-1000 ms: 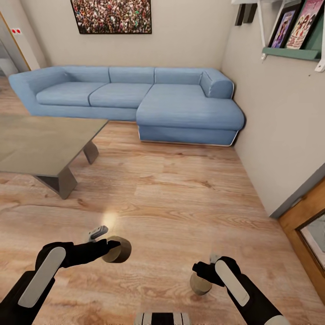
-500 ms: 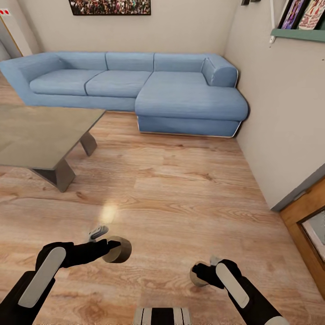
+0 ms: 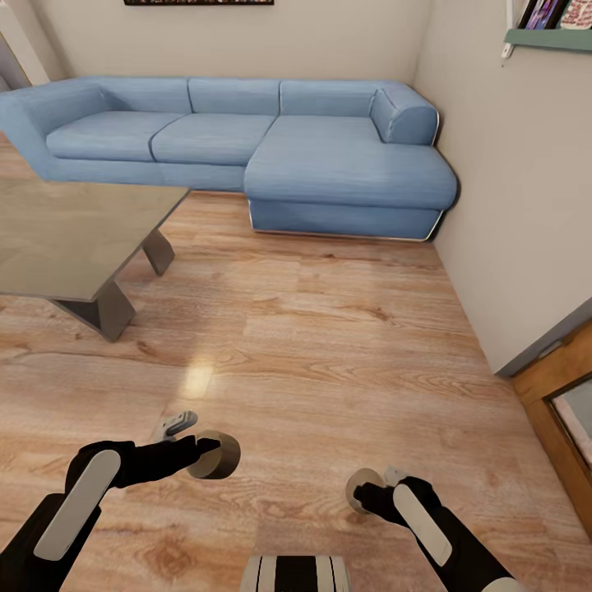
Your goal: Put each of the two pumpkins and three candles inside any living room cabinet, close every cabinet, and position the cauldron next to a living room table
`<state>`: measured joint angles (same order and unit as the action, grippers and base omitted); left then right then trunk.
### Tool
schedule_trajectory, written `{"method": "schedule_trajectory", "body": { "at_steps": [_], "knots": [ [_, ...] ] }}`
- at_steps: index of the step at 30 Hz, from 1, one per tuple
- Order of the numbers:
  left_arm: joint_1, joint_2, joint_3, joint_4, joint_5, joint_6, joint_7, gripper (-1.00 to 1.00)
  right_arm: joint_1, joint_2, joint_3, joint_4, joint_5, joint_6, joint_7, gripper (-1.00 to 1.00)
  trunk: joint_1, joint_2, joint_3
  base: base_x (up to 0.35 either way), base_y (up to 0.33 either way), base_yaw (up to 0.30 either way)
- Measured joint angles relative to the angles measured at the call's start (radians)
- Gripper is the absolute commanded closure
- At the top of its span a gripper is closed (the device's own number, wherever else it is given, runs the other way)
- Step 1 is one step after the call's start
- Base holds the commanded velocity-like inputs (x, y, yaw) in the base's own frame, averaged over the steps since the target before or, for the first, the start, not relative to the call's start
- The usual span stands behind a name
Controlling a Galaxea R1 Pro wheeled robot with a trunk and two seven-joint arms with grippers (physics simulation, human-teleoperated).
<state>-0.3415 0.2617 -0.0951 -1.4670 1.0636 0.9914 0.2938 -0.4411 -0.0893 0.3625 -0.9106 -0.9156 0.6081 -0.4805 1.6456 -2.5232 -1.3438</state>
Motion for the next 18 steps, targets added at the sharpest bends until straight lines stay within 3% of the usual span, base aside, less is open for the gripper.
{"method": "schedule_trajectory", "body": {
  "at_steps": [9, 18],
  "knots": [
    [0.000, 0.000, 0.000, 0.000, -0.002, 0.000, 0.001, 1.00, 0.000, 0.000, 0.000, 0.007, 0.001, -0.007, 0.050, -1.00, 0.000, 0.000, 0.000, 0.067, 0.000, 0.000],
    [0.000, 0.001, 0.000, 0.000, -0.002, 0.000, 0.001, 1.00, 0.000, 0.000, 0.000, 0.007, 0.001, -0.009, 0.058, -1.00, 0.000, 0.000, 0.000, 0.079, 0.000, 0.000]
  ]
}}
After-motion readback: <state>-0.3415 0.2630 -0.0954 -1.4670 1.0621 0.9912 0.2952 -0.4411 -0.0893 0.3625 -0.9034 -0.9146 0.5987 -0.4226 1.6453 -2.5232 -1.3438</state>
